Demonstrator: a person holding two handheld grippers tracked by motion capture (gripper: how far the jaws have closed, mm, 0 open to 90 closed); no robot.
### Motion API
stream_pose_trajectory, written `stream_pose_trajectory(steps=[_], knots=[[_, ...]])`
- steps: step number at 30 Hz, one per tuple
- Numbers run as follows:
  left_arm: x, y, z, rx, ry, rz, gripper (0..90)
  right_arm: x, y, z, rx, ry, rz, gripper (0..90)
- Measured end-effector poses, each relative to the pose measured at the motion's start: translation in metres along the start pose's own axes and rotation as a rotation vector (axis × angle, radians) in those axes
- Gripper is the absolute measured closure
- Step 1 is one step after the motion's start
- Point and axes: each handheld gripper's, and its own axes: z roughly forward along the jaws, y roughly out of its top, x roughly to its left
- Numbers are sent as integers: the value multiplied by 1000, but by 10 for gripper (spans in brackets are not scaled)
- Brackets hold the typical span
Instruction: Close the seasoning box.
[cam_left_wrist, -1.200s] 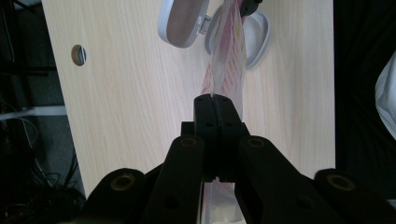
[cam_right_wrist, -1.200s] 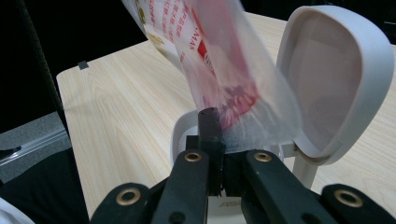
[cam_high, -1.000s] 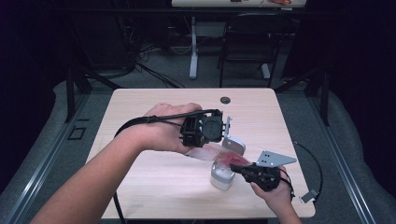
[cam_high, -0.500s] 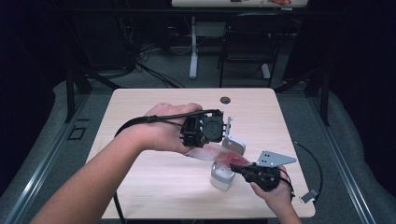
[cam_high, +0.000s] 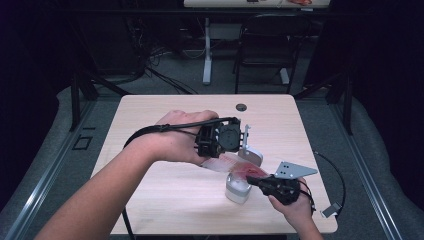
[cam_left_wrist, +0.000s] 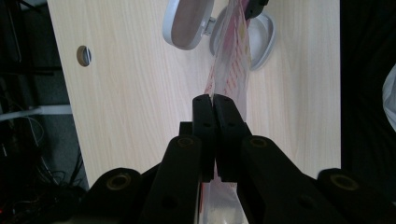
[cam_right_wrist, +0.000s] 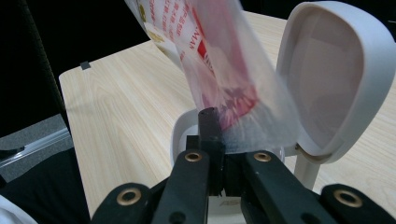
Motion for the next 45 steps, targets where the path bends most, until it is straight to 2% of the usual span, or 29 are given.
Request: stream_pose_trajectory(steps=[37, 42, 45], knots=[[3, -6, 7, -1, -3, -17, 796, 1, -1, 0, 5, 10, 3, 900], [3, -8, 8, -5, -18, -28, 804, 1, 0, 0, 5, 9, 2, 900], [3, -8, 8, -2, -27, -20, 817, 1, 0, 0, 5, 10, 1, 900]])
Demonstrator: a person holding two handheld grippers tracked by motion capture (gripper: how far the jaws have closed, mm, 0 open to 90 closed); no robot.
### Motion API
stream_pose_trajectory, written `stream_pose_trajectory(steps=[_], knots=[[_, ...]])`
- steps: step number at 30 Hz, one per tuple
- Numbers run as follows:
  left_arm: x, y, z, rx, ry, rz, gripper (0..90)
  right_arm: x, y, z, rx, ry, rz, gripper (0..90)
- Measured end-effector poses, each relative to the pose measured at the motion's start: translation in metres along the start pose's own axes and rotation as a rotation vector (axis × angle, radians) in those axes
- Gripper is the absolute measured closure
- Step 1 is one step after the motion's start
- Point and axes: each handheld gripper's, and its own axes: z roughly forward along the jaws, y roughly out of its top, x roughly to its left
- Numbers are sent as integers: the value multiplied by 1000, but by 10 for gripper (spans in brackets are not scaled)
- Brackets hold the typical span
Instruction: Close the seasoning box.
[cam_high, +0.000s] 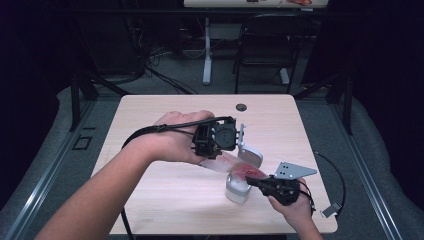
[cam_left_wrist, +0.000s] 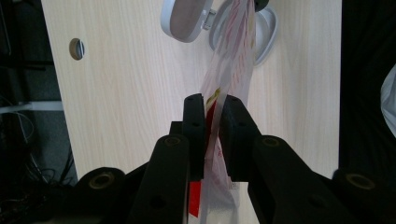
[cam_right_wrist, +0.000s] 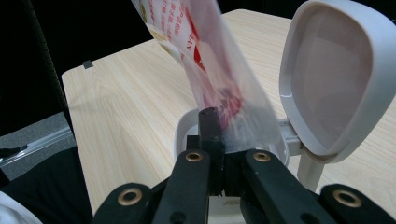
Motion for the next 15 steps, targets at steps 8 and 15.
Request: stream_pose_trajectory(steps=[8, 15], knots=[[-3, 2, -1, -4, -5, 15, 876, -1, 0, 0, 1, -6, 2, 900], [-3, 4, -1, -3, 1, 26, 887, -1, 0, -1, 3, -6, 2, 900]])
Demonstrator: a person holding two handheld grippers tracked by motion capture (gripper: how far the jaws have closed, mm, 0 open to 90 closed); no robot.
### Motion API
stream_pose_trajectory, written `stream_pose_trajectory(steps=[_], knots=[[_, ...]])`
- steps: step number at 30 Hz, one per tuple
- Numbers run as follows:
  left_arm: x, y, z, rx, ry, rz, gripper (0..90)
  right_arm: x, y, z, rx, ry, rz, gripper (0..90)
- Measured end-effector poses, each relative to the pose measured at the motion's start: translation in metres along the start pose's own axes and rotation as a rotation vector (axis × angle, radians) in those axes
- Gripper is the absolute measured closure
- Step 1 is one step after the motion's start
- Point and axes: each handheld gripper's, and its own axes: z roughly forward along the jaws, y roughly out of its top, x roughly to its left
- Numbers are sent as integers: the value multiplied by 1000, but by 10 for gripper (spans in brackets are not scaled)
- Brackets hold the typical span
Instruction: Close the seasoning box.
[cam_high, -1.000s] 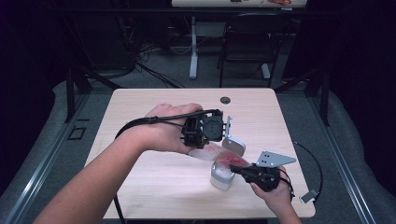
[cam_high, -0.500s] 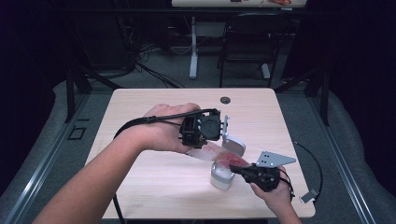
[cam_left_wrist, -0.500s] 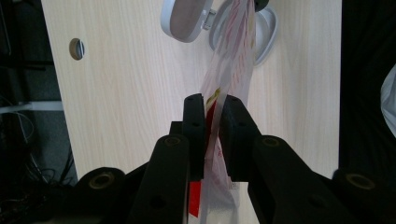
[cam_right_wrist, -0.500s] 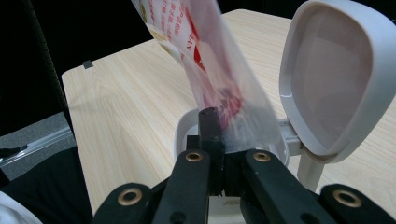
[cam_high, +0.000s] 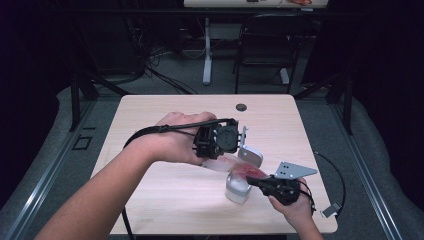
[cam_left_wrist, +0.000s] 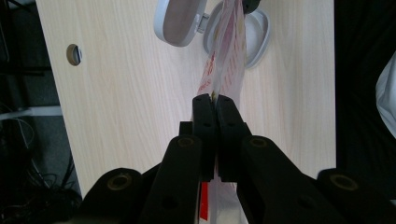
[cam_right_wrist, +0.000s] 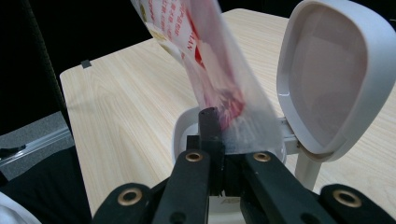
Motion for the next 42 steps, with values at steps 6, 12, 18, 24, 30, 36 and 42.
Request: stream_pose_trajectory(steps=[6, 12, 18, 24, 30, 36, 42], knots=[[-1, 3, -1, 3, -1, 9, 889, 0, 0, -2, 5, 1, -5, 900], [-2, 7, -3, 3, 2, 17, 890, 0, 0, -3, 12, -15, -22, 900], [-2, 7, -5, -6, 4, 17, 890, 0, 2, -6, 11, -6, -24, 900], [-1, 6, -5, -11, 3, 15, 889, 3, 3, -9, 19, -6, -35, 900], [-1, 6, -4, -15, 5, 17, 890, 3, 4, -10, 29, -12, -43, 900], [-2, 7, -5, -14, 8, 14, 891, 2, 4, -11, 22, -27, -37, 900], [-2, 10, -6, -11, 12, 22, 892, 0, 3, -8, 10, -36, -31, 900]])
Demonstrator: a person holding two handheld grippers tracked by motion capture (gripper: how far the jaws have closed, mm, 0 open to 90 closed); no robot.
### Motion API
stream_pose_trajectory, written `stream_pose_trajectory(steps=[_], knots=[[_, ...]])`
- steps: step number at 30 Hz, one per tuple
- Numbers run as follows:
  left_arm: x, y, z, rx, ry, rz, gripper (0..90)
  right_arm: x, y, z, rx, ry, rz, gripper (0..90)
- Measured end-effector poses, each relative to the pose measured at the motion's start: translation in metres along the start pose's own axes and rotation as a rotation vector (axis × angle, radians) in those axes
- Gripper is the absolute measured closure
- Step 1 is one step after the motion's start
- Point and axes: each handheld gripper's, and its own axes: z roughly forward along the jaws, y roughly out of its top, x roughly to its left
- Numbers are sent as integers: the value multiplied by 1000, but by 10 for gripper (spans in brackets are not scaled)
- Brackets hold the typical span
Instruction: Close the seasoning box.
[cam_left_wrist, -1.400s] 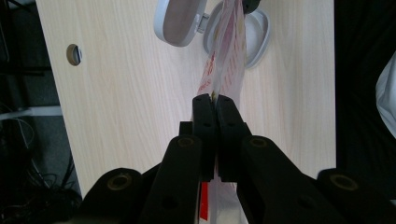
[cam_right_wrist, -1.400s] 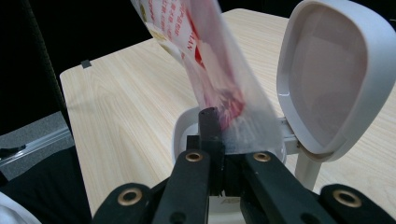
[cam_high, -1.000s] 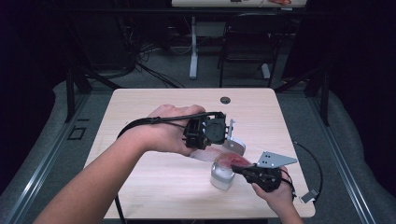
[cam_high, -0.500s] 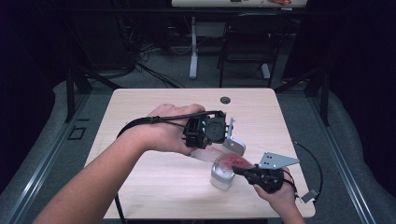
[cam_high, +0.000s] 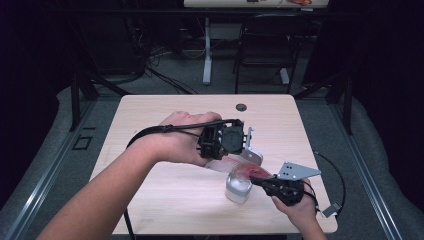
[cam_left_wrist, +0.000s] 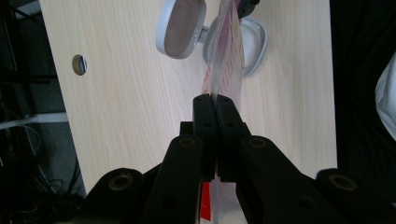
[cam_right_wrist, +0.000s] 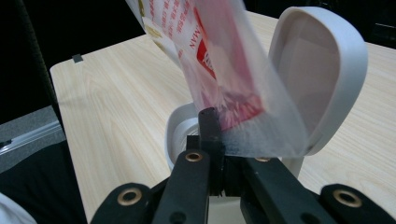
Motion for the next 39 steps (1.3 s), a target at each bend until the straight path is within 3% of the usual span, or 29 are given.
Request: stream_pose_trajectory(steps=[8, 22, 39], knots=[[0, 0, -1, 9, 1, 3, 893, 1, 0, 6, 6, -7, -3, 900], [1, -2, 0, 2, -7, 2, 891, 4, 0, 3, 29, 34, -15, 900], [1, 1, 3, -14, -2, 3, 893, 1, -2, -3, 17, -22, -9, 900]])
